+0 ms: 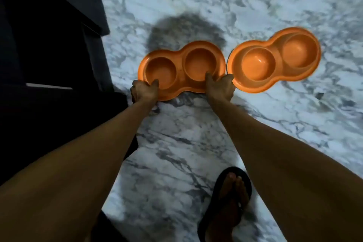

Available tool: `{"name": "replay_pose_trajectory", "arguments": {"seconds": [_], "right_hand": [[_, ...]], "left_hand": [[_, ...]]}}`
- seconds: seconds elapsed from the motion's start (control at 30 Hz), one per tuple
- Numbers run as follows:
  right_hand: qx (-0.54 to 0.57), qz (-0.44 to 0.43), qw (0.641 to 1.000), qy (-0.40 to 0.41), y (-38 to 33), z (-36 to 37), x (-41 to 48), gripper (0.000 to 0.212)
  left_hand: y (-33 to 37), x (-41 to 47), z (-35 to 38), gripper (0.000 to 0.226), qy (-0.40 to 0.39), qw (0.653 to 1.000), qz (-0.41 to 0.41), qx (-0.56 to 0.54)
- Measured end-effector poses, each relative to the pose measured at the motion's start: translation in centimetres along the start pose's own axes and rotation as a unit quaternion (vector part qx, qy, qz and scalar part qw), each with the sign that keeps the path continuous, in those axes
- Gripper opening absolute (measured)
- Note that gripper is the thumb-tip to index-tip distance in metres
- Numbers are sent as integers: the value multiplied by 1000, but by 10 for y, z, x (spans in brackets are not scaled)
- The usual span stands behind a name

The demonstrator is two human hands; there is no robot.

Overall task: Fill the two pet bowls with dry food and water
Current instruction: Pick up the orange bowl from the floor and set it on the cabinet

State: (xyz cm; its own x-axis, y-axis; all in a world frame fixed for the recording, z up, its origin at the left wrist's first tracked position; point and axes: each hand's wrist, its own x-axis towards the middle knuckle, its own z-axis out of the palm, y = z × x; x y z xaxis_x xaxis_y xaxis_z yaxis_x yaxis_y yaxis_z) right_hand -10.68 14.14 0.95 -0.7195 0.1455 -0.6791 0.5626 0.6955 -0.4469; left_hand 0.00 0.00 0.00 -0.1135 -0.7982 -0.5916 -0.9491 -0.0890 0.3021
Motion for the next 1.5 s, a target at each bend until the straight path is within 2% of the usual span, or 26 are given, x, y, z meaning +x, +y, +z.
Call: {"name": "replay_pose_trajectory", "arguments": {"seconds": [0.1, 0.33, 0.43, 0.6, 0.77, 0.8, 0.97, 1.03, 1.13, 1.3, 1.5], "right_hand": [[20, 13, 999, 35, -2, 8, 6, 60], [61, 26, 996, 57, -3, -11, 1, 59], [56, 11, 997, 61, -14, -44, -26, 61], [69, 20, 997, 35, -58, -134, -99, 73], [92, 21, 996, 2, -119, -247, -200, 102], [89, 17, 996, 1, -130, -270, -221, 103], [103, -20, 994, 10, -188, -361, -327, 71], [118, -39, 992, 15, -207, -392, -373, 71], [142, -66, 987, 27, -226, -421, -428, 82], [188, -116, 974, 43, -239, -441, -516, 76], [229, -147, 960, 62, -237, -423, -621, 72]], "left_hand": [[-3, 11, 3, 58, 20, 999, -18, -22], [1, -1, -6, 22, 19, 996, -42, -81], [12, -35, -31, 23, 20, 994, -36, -98], [58, -124, -114, 35, 17, 994, -25, -103], [117, -235, -229, 43, 9, 990, -33, -136], [127, -257, -252, 45, 6, 988, -26, -150], [157, -348, -343, 36, 4, 974, -2, -225], [160, -384, -383, 36, 8, 969, 9, -248], [159, -422, -434, 45, 22, 962, 32, -271], [145, -473, -512, 59, 33, 944, 77, -318], [92, -508, -607, 45, 44, 923, 108, -367]]}}
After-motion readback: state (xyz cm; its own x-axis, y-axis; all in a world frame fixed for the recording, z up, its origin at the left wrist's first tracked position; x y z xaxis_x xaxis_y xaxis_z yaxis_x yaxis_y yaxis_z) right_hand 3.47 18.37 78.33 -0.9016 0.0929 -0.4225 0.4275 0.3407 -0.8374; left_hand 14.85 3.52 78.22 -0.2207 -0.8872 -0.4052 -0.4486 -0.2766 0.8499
